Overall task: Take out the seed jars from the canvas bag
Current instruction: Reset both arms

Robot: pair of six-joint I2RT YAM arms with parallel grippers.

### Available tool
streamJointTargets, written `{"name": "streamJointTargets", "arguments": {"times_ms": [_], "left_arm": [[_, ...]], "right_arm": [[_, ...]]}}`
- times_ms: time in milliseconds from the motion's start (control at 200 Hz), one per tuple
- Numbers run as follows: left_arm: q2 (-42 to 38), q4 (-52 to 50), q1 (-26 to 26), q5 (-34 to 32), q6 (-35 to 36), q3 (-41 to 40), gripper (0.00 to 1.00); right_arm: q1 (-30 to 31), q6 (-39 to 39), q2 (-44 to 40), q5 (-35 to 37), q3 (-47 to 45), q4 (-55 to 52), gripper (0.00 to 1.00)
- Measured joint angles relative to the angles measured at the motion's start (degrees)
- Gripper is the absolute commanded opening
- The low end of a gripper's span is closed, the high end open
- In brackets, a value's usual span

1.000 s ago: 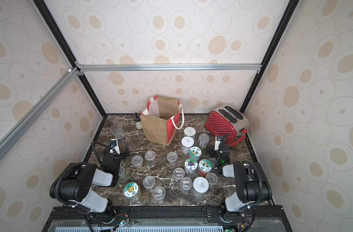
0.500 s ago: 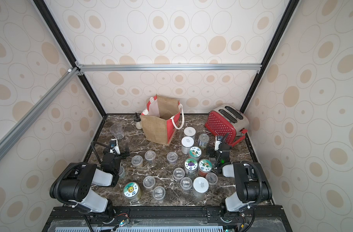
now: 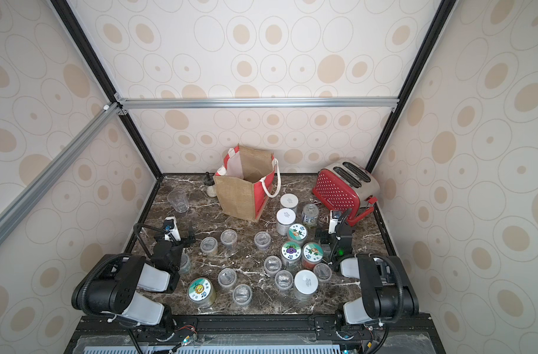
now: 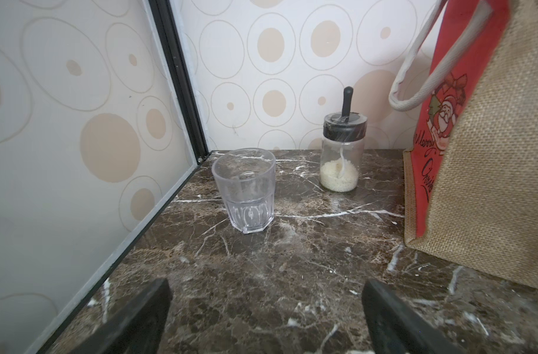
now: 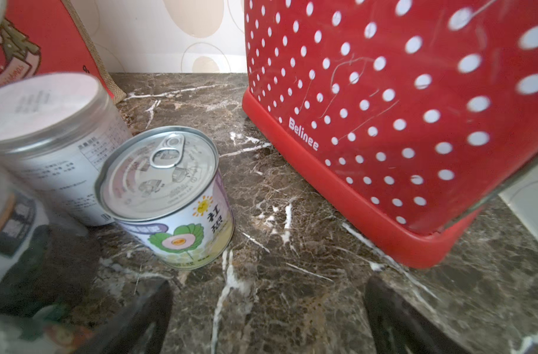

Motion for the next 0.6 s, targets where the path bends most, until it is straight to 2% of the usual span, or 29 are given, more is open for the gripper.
{"name": "streamJointTargets", "arguments": {"times_ms": [125, 300, 600], "left_arm": [[-0.09, 1.36, 0.02, -0.61, -0.24, -0.63, 0.98], [2.43, -1.68, 0.07, -0.35, -0.42, 3.74, 0.98], [3.1, -5.62, 0.11, 1.01, -0.39, 6.64, 0.98]], "right_arm": [[-0.11, 0.28, -0.74, 0.17, 0.11, 1.53, 1.0], [-0.61, 0.22, 5.05, -0.42, 0.83, 3.5, 1.0], [-0.81, 0.26, 5.86, -2.1, 4.24, -0.07, 1.0]]}}
